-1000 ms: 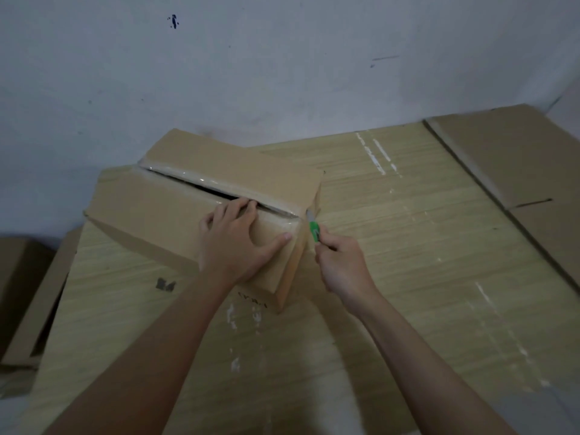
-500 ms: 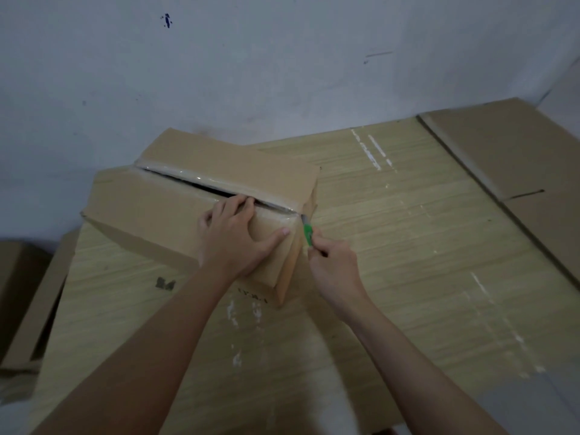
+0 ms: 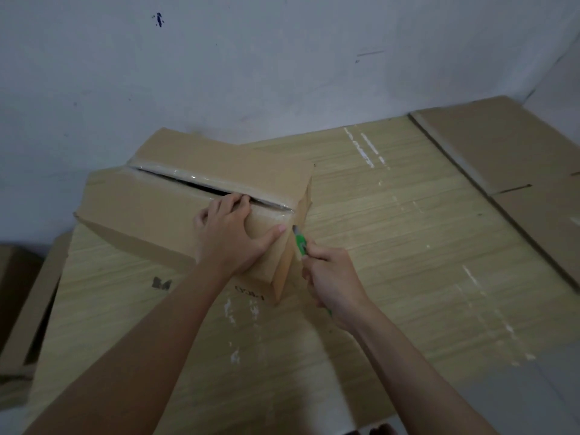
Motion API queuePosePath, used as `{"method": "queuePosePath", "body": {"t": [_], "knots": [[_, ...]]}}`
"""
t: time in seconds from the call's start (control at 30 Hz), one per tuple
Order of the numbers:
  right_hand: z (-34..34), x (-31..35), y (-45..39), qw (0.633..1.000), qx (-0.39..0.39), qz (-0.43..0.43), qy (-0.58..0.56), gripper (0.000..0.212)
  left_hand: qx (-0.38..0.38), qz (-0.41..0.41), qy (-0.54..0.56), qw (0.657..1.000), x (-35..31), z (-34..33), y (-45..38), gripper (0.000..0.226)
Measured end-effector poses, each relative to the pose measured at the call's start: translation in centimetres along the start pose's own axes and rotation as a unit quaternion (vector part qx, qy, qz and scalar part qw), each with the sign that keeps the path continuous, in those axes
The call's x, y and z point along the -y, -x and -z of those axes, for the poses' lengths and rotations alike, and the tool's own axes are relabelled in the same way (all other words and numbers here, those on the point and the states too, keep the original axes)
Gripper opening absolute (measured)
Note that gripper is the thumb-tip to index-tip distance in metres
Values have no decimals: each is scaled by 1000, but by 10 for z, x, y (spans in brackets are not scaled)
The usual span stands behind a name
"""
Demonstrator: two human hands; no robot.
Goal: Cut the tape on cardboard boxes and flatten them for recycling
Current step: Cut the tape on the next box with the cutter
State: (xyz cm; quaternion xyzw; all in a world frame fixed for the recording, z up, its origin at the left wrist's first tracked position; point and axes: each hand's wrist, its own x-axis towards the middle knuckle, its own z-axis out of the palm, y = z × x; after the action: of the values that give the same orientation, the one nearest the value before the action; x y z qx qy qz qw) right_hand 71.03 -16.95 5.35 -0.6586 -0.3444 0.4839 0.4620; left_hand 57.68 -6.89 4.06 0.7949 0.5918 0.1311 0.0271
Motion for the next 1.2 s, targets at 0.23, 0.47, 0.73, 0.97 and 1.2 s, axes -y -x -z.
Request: {"method": "queuePosePath", "body": {"t": [0.23, 0.47, 0.73, 0.97, 1.2], "knots": [[-3, 2, 14, 998, 25, -52, -35, 45, 2, 0, -11, 1000, 2, 3, 0, 105], [4, 6, 23, 995, 56, -67, -44, 33, 26, 6, -12, 1000, -4, 9, 3, 107], [27, -11, -4, 986, -137, -65, -64, 29, 61, 63, -47, 995, -53, 10, 12, 87], [18, 4, -26, 953, -107, 191, 209, 39, 158, -222, -63, 960, -5, 44, 5, 97], [11, 13, -46, 916, 5, 224, 333, 52, -57, -430, -107, 894, 42, 30, 13, 45]]}}
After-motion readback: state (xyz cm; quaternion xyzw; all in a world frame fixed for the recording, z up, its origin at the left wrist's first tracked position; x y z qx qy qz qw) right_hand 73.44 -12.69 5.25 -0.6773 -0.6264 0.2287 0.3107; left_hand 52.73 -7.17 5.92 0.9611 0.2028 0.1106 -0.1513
